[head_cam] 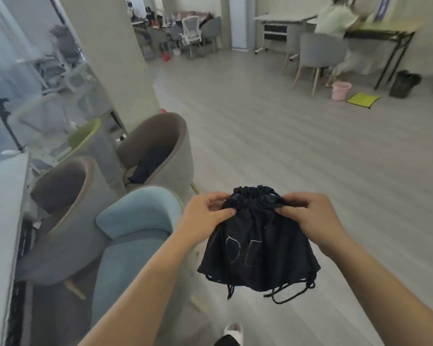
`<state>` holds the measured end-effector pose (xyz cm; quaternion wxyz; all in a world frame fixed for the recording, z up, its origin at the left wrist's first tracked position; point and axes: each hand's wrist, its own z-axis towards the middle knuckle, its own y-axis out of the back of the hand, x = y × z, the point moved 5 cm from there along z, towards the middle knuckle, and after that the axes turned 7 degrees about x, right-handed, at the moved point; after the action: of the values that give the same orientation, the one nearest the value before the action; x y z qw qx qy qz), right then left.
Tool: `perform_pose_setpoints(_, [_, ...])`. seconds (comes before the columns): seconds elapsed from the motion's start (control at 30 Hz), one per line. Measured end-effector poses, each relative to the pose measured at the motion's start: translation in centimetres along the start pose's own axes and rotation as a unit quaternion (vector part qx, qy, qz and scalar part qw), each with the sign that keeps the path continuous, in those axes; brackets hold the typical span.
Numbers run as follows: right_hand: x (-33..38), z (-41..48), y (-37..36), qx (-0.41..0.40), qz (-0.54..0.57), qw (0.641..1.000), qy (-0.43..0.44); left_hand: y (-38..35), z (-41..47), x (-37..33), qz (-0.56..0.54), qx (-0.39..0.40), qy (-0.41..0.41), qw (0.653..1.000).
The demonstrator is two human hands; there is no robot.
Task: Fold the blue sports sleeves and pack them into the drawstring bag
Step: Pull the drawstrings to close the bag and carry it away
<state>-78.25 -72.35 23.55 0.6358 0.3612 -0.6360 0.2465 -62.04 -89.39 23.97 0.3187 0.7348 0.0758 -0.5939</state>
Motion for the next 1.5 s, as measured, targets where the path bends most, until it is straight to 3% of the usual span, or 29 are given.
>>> perform_pose_setpoints(0.27, [-2.9, 15.3, 11.2, -0.07, -0.023, 0.996, -0.047, -6.3, 21.9, 0.1, 0.017, 0.107, -0.013, 0.994])
perform_pose_setpoints(0.6, [1.8, 34.2, 29.2, -0.181, -0.008, 0.983, -0.028, -13.3, 48.7, -11.7, 0.049, 0.209, -0.119, 0.969])
perform_pose_setpoints(0.77, [-0.1, 45.0, 38.1, -0.193, 0.0, 0.981, -0.022, -18.3, 62.6, -14.3, 0.09, 0.187, -0.155, 0.966])
perform_pose_setpoints(1.03, [0.2, 65.5, 50.4, -0.117, 0.01, 0.993, -0.008, -21.4, 81.4, -20.3, 0.088, 0.109, -0.129, 0.982])
perform_pose_setpoints(1.27, [-0.5, 84.9, 55.5, -0.088, 0.068, 0.994, 0.003, -20.4, 98.7, -21.7, 0.086, 0.035, -0.085, 0.992])
perform_pose_setpoints(1.5, [-2.0, 106.6, 59.2, -0.061, 0.042, 0.997, -0.006, -18.9, 119.4, -19.3, 0.061, 0.014, -0.063, 0.996])
